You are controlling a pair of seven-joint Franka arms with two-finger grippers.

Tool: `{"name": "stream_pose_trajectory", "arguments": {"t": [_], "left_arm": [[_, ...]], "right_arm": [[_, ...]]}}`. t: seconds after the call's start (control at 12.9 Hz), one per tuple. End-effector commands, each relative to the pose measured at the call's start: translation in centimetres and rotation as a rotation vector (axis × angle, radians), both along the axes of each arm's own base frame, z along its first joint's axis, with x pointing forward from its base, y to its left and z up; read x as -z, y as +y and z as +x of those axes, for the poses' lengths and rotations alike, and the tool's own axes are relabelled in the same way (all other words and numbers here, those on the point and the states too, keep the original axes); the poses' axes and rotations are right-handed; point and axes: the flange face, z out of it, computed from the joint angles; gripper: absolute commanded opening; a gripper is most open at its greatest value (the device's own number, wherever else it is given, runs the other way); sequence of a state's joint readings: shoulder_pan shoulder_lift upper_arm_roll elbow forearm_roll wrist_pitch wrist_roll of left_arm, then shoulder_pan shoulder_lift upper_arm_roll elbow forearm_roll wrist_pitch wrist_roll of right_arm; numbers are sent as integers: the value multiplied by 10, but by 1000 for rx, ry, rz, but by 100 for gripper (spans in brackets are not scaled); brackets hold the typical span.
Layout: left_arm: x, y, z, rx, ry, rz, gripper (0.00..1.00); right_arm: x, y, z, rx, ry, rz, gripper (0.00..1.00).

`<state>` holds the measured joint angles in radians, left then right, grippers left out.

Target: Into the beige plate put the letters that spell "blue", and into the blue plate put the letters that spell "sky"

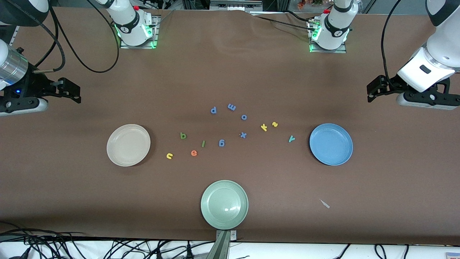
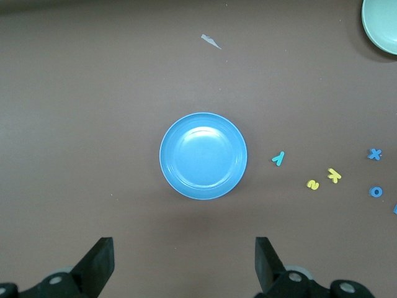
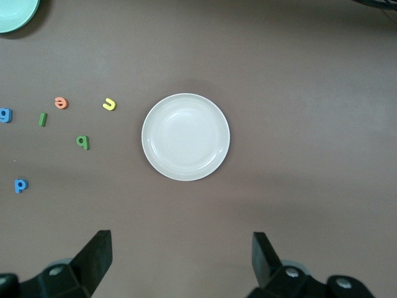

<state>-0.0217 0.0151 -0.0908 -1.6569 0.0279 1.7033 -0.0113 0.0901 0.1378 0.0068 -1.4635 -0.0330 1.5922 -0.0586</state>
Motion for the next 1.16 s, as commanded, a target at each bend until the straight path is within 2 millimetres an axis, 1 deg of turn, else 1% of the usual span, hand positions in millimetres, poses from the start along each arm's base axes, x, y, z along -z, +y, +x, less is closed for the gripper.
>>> {"name": "stream_pose_trajectory", "arguments": {"t": [0.0, 0.23, 0.46, 0.7, 1.08], "left_arm": [[-6, -1, -3, 3, -7, -14, 100], [-7, -1, 1, 3, -11, -15, 100], [-7, -1, 1, 2, -11, -15, 100], [-7, 0, 1, 2, -11, -15, 100], [-7, -1, 1, 2, -11, -15, 100]], "right_arm": [[5, -1, -4, 27, 18, 2, 100], [0, 0, -3, 24, 2, 1, 100], [4, 0, -1, 30, 4, 6, 100], [2, 3, -1, 25, -2, 4, 100], [2, 3, -1, 25, -4, 1, 100]]}}
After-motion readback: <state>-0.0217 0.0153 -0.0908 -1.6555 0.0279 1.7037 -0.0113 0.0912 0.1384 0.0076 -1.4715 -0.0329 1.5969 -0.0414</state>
